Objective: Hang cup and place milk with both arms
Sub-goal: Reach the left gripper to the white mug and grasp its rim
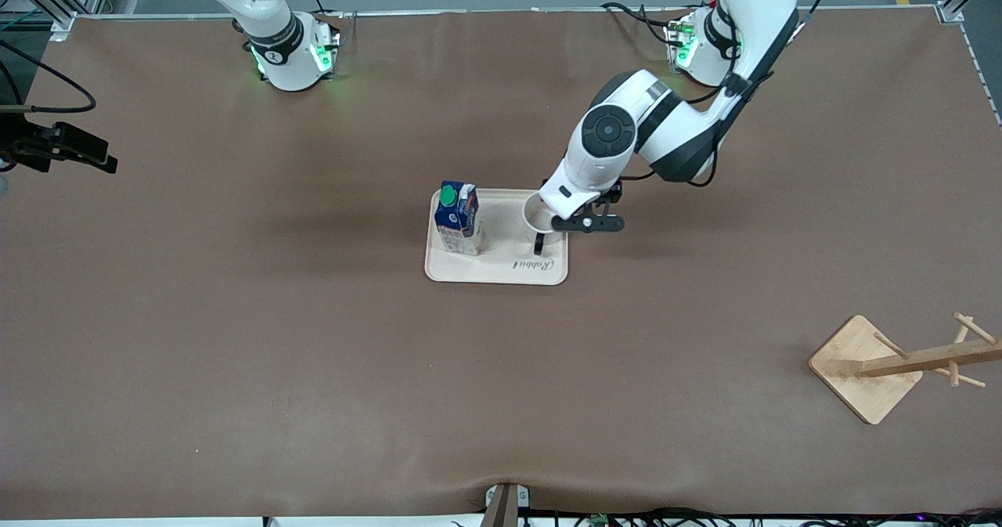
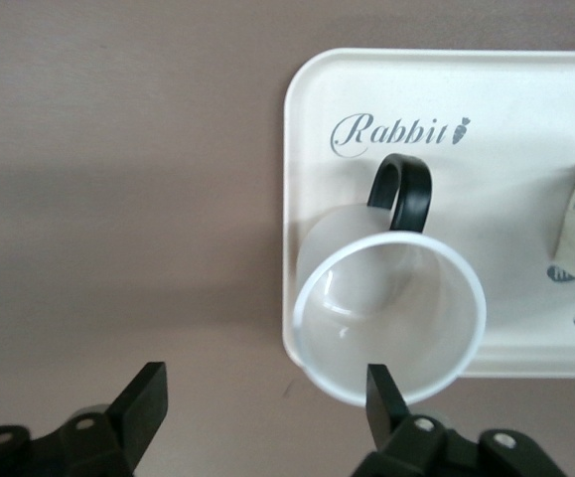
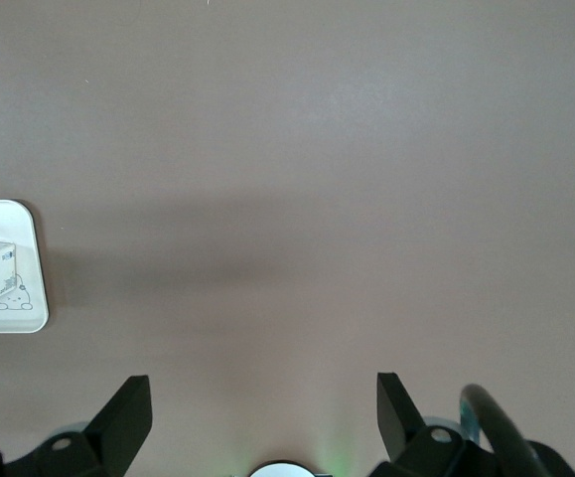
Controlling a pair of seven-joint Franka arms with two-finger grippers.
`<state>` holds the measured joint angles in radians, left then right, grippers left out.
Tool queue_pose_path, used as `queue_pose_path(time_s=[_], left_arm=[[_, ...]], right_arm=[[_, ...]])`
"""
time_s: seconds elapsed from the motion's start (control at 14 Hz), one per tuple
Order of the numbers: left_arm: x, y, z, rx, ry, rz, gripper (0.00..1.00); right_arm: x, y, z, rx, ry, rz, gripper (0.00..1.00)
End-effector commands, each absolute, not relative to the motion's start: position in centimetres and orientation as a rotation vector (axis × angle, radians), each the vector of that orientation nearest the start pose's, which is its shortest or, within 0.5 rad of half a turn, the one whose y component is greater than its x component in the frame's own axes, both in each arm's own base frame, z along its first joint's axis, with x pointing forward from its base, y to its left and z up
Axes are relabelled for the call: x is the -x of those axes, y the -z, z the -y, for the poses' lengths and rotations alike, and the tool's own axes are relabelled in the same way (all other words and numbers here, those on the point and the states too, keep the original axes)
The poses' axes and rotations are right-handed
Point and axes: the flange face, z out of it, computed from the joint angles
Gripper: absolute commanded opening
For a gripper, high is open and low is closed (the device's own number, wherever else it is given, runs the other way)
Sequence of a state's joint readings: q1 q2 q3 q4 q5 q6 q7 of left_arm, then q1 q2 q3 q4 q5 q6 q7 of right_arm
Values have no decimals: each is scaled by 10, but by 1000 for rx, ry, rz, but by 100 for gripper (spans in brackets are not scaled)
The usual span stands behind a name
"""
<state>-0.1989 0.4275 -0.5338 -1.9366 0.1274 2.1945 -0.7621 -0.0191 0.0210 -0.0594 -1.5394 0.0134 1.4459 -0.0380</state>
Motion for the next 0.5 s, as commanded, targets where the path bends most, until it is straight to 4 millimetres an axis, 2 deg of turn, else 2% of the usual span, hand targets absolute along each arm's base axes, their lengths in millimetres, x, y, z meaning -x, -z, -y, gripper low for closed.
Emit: queue_pose_path(time_s=[0.0, 0.14, 0.21, 0.28, 0.43], left_arm=[[-462, -258, 404, 3161, -226, 1, 74], [-461, -248, 407, 3170, -226, 2, 62], [-461, -242, 406, 3164, -227, -6, 52], [-461, -240, 407, 3159, -221, -17, 40], [-464, -232, 405, 3156, -230, -12, 6]], right_arm=[[-545, -621, 42, 3103, -176, -78, 100], [-546, -621, 38, 3094, -175, -74, 100], [-546, -620, 38, 3090, -177, -73, 100], [-547, -617, 39, 3089, -186, -76, 100], [-551, -612, 35, 3089, -189, -60, 100]])
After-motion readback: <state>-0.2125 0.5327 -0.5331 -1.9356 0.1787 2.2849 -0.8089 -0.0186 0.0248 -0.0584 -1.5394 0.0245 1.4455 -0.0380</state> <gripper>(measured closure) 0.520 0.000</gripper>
